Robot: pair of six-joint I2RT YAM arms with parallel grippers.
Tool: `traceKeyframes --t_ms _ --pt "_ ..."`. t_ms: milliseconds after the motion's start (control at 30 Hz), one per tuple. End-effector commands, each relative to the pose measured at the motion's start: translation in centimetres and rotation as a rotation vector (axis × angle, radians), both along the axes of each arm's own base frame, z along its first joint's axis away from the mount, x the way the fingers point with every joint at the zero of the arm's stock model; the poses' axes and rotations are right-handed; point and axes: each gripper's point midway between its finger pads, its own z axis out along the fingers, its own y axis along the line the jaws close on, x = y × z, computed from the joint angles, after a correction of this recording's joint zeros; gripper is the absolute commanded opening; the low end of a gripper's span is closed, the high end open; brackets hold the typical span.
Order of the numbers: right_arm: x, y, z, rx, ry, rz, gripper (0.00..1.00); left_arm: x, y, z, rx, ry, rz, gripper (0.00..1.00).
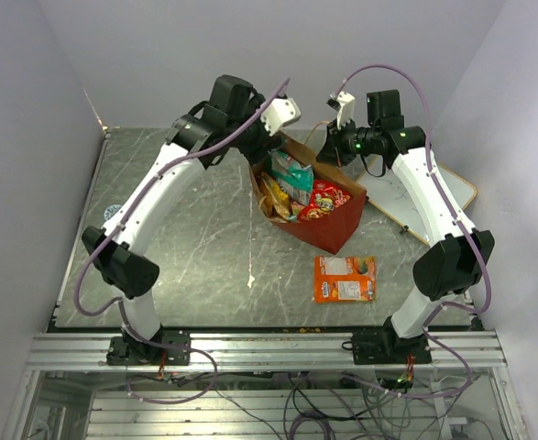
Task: Place the snacks into the paper bag
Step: Place the snack in the paper bag, then pick up the snack from the center of the board.
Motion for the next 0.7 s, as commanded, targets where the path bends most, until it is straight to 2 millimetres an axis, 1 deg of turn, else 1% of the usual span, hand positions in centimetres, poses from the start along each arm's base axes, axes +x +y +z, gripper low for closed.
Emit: traceKeyframes --t_ms 0,33,100,200,267,333,467,500,567,667 --pt "-0.2 0.0 0.4 -0.001 -0.011 -0.004 0.0 0.2 0.9 2.7 -0.104 -0.052 0.129 0.78" --pt "-0.2 0.1 0.4 0.0 -0.011 -0.003 0.0 0.3 1.3 2.6 -0.123 -0.045 0.169 0.78" --pt "-0.2 0.1 0.4 0.001 -0.011 0.0 0.0 0.1 1.8 1.7 -0.144 -0.014 0.224 0.79" --pt "-0.2 0.1 0.5 0.001 -0.012 0.001 0.0 -0.9 2.2 0.5 -0.167 0.036 0.25 0.78" --pt "-0.2 0.1 0.4 0.0 -0.013 -0.001 0.0 -2.0 2.2 0.7 -0.194 0.048 0.223 0.78" --pt "-0.2 0.0 0.4 0.0 -0.014 -0.005 0.0 -3.3 2.0 2.2 -0.245 0.021 0.173 0.78" --pt "0.0 0.0 0.1 -0.001 -0.006 -0.014 0.0 -6.5 1.4 5.9 -0.335 -0.035 0.02 0.77" --pt "0.2 0.0 0.1 -0.003 -0.005 -0.021 0.0 -7.5 0.9 6.3 -0.341 -0.019 -0.039 0.77" --pt "0.5 -0.2 -0.1 -0.009 0.0 -0.039 0.0 -9.8 -0.3 6.3 -0.338 0.034 -0.175 0.77" --pt "1.0 -0.3 -0.5 -0.017 0.006 -0.061 0.0 -13.8 -2.4 5.2 -0.292 0.089 -0.368 0.8"
